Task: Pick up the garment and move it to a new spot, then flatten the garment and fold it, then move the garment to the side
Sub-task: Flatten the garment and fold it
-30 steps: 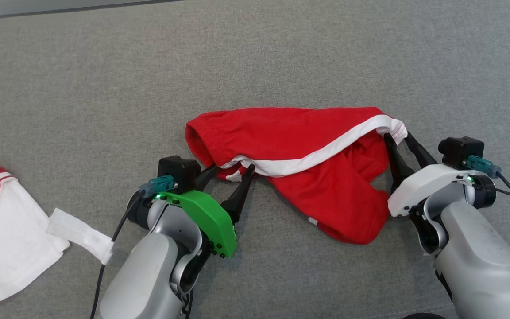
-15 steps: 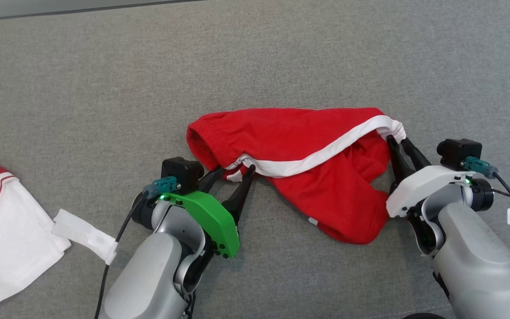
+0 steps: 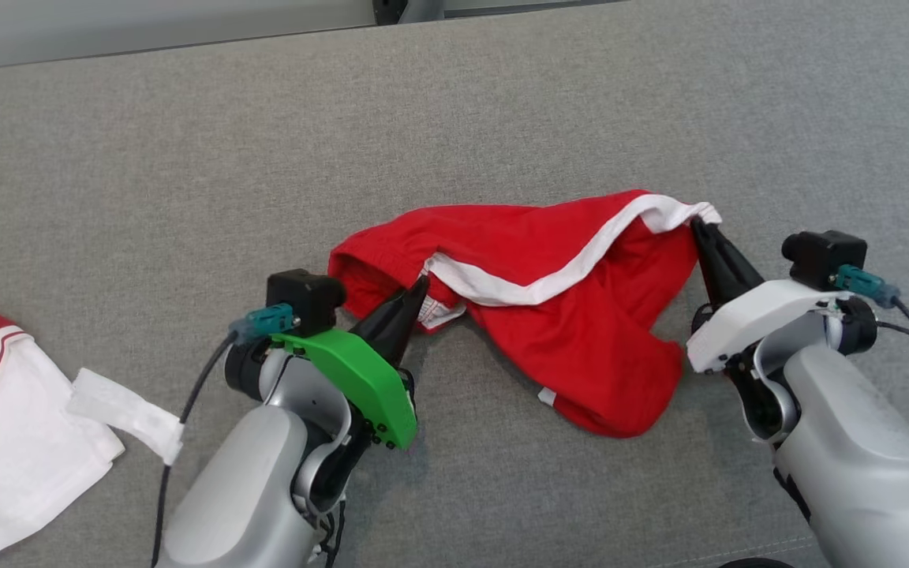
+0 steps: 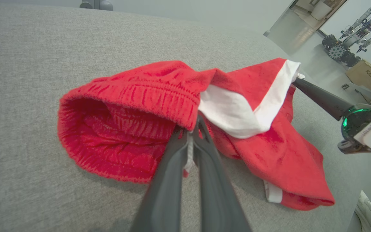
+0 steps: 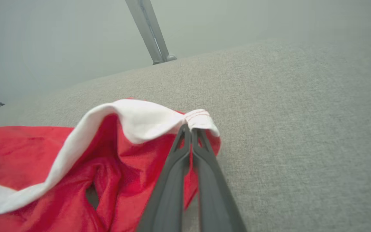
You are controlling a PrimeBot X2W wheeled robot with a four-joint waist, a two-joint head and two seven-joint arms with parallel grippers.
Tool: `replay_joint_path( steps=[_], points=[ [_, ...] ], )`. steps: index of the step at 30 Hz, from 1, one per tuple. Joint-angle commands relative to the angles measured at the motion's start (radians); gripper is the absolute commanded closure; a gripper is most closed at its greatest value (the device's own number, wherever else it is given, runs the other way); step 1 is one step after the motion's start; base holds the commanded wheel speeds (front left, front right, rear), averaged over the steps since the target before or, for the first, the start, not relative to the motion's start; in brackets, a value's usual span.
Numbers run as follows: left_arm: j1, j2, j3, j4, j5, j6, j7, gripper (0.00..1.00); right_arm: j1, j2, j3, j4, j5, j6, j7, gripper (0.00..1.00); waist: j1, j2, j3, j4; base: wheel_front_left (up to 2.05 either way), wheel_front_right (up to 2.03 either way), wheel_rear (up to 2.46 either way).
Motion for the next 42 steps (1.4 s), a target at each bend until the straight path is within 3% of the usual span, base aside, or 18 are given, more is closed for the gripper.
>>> replay_joint_path(
  steps=[1,8,13,17,24,32,42],
  points=[
    [0.016,0.022,0.005,-0.041,-0.031,-0.004,0.021,1.00,0.014,-0.025,0.006,-0.037,0.016,0.000,-0.006,1.00,-0.0001,0.0000,-0.009,-0.004,0.00,0.00,0.00],
    [0.083,0.156,0.028,-0.410,-0.210,-0.005,0.212,1.00,0.077,-0.170,0.004,-0.349,0.081,0.000,0.076,1.00,-0.0001,0.0000,-0.032,-0.010,0.00,0.00,0.00],
    [0.090,0.236,0.090,-0.666,-0.338,0.055,0.378,1.00,0.119,-0.260,-0.063,-0.626,0.107,0.000,0.218,1.00,-0.0001,0.0000,-0.024,-0.008,0.00,0.00,0.00],
    [-0.006,0.273,0.156,-0.763,-0.416,0.114,0.485,1.00,0.081,-0.299,-0.139,-0.785,0.109,0.000,0.346,1.00,-0.0001,0.0000,0.014,-0.001,0.00,0.00,0.00],
    [-0.289,0.263,0.224,-0.621,-0.441,0.165,0.561,1.00,-0.167,-0.255,-0.194,-0.798,0.044,0.000,0.472,1.00,-0.0001,0.0000,0.118,0.012,0.00,0.00,0.00],
    [-0.473,0.235,0.203,-0.392,-0.391,0.095,0.515,1.00,-0.399,-0.186,-0.152,-0.674,-0.035,0.000,0.452,1.00,-0.0001,0.0000,0.174,0.022,0.00,0.00,0.00],
    [-0.469,0.222,0.192,-0.255,-0.374,0.047,0.446,1.00,-0.447,-0.180,-0.104,-0.576,-0.043,0.000,0.400,1.00,-0.0001,0.0000,0.168,0.034,0.00,0.00,0.00]
  ],
)
